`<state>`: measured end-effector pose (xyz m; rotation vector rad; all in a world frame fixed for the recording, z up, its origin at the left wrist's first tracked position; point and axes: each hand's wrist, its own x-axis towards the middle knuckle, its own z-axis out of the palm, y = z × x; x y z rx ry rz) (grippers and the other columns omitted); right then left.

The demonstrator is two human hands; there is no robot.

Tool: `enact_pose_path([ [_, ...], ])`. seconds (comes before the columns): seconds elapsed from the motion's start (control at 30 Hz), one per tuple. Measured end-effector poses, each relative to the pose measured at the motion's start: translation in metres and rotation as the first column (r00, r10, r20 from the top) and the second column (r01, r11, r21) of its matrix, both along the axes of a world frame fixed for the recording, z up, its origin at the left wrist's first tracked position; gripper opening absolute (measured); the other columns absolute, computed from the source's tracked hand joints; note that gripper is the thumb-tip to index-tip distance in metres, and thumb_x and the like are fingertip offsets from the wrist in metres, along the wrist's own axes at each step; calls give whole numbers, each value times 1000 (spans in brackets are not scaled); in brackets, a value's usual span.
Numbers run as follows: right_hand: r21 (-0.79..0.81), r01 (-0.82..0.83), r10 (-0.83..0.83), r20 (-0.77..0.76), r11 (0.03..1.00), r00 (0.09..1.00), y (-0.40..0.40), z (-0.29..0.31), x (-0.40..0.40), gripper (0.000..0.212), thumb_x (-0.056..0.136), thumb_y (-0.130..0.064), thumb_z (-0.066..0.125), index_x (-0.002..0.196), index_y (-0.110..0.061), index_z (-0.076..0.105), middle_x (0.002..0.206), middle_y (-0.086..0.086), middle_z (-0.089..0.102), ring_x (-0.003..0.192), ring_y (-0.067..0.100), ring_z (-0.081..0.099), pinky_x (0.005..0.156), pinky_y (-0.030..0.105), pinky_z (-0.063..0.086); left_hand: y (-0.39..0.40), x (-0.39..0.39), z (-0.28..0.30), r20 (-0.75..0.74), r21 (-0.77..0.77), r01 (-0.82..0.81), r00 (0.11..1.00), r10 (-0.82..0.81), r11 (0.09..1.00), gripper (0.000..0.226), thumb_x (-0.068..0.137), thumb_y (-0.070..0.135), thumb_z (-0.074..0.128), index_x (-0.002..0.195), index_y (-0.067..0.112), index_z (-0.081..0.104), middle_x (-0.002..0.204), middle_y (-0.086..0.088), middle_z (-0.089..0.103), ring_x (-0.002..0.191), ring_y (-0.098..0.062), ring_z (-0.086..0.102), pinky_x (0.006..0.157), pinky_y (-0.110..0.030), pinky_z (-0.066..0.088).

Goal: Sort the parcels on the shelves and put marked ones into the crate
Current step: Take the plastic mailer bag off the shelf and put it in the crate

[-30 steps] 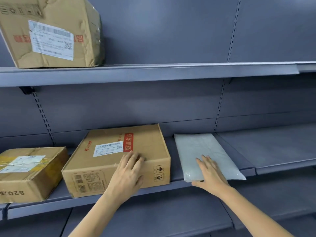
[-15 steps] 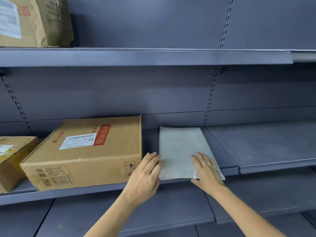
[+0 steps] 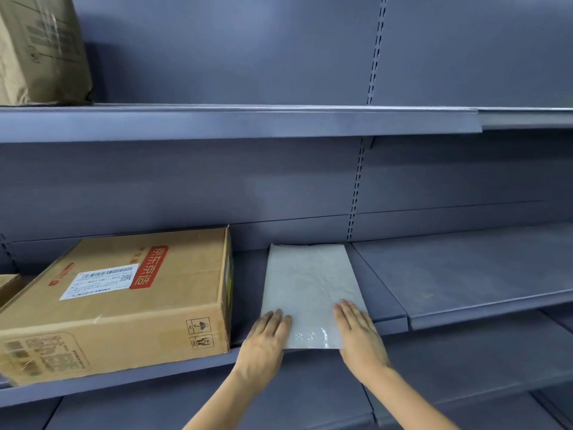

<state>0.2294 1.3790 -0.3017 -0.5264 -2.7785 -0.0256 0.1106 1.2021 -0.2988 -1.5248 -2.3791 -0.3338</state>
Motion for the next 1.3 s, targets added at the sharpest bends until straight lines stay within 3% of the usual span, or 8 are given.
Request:
enact_pose_path([
  [0.17, 55, 2, 1, -57, 999, 998, -6, 7, 17, 85, 17, -9, 87, 100, -8, 72, 105, 5, 71, 95, 18, 69, 81, 29, 53, -11, 3, 13, 6, 124, 82, 997, -83, 989, 77, 34, 15, 80, 105, 21, 49, 102, 2, 70, 89, -15, 68, 77, -21, 53],
  [0.33, 88, 51, -28, -248, 995, 968, -12, -1, 39, 82, 25, 1, 85, 105, -4, 69, 109, 7, 70, 99, 23, 68, 104, 23, 23, -26, 10, 26, 2, 240, 158, 987, -163, 958, 55, 48, 12, 71, 101, 19, 60, 102, 3, 69, 92, -15, 65, 88, -21, 42],
  [0.5, 139, 49, 10, -395, 989, 918, -32, 21, 55, 76, 27, 14, 80, 101, -2, 71, 103, 8, 72, 93, 24, 70, 73, 39, 57, -36, 18, 48, -15, 435, 200, 976, -215, 878, 43, 56, 4, 73, 98, 12, 67, 99, 3, 70, 98, -10, 57, 88, -22, 42],
  [0.7, 176, 62, 65, -632, 982, 772, -54, 51, 67, 41, 72, 3, 38, 99, 0, 68, 99, 10, 72, 86, 26, 70, 71, 37, 58, -49, 39, 99, 5, 627, 191, 968, -249, 755, 39, 75, 28, 61, 112, 17, 52, 106, 6, 65, 101, -8, 51, 88, -17, 42],
  [0.8, 197, 89, 79, -711, 976, 699, -64, 69, 75, 38, 77, 1, 37, 98, 2, 68, 97, 11, 72, 85, 26, 70, 79, 32, 51, -55, 52, 123, 199, 721, 55, 939, -282, 691, 57, 73, 37, 67, 123, 26, 42, 113, 35, 53, 106, 8, 47, 90, -2, 33],
  [0.9, 184, 116, 74, -782, 976, 619, -72, 88, 82, 33, 80, -1, 41, 96, 4, 69, 92, 12, 72, 89, 20, 61, 80, 28, 44, -59, 60, 139, 291, 754, -12, 903, -317, 657, 76, 69, 31, 79, 125, 47, 30, 108, 31, 55, 108, 14, 46, 88, 2, 29],
  [1.1, -100, 28, -101, -866, 995, 489, -89, 122, 96, 37, 89, -22, 42, 97, 1, 68, 88, 10, 70, 83, 16, 54, 73, 16, 40, -68, 50, 152, 334, 725, -39, 893, -301, 688, 76, 73, 23, 76, 133, 32, 30, 121, 17, 52, 115, -10, 47, 88, -5, 32],
  [1.3, -450, -85, -394, -846, 889, 359, -101, 149, 114, 43, 81, -49, 38, 93, -15, 60, 67, -12, 55, 63, 7, 51, 56, 20, 35, -77, 35, 155, 421, 676, -140, 879, -223, 724, 67, 75, 24, 75, 131, 24, 39, 120, 27, 37, 117, -6, 37, 95, -20, 29],
])
